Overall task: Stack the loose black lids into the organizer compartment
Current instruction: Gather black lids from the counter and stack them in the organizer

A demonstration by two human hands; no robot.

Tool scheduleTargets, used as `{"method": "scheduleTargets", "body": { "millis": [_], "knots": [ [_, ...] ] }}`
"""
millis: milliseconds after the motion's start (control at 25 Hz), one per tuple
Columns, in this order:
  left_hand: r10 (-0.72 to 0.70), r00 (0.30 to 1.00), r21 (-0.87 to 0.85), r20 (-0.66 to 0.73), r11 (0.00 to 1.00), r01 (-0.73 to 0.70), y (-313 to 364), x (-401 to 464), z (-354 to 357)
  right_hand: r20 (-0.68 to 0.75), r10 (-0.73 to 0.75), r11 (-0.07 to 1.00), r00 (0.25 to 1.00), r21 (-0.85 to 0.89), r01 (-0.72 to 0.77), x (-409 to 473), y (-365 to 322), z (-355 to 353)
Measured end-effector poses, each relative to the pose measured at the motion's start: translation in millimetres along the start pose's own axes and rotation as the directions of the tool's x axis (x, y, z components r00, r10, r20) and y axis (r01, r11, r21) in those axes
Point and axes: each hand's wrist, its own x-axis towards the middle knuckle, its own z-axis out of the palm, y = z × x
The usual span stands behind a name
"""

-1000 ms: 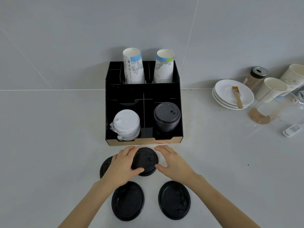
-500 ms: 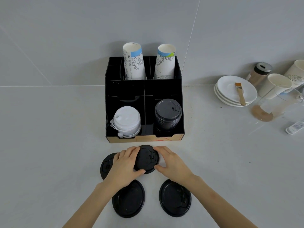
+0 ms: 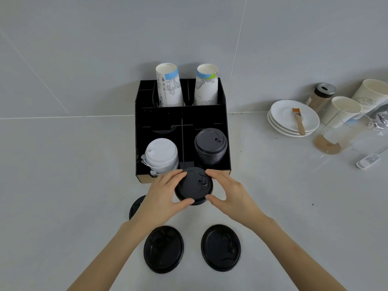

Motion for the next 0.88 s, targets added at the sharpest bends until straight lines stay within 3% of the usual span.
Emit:
{"method": "scheduleTargets", "body": {
  "millis": [480,880],
  "knots": [
    [0.078,0.993,-0.018,-0.088,0.997,-0.08,36,63,-25,-0.16,0.021,0.999,0.987,0.042,-0.014,39,-2,-51],
    [0.046,0.998,-0.014,-0.05,0.999,-0.047,35,108,-15,-0.143,0.069,0.998,0.987,0.026,-0.065,74,21,-62]
  ]
}}
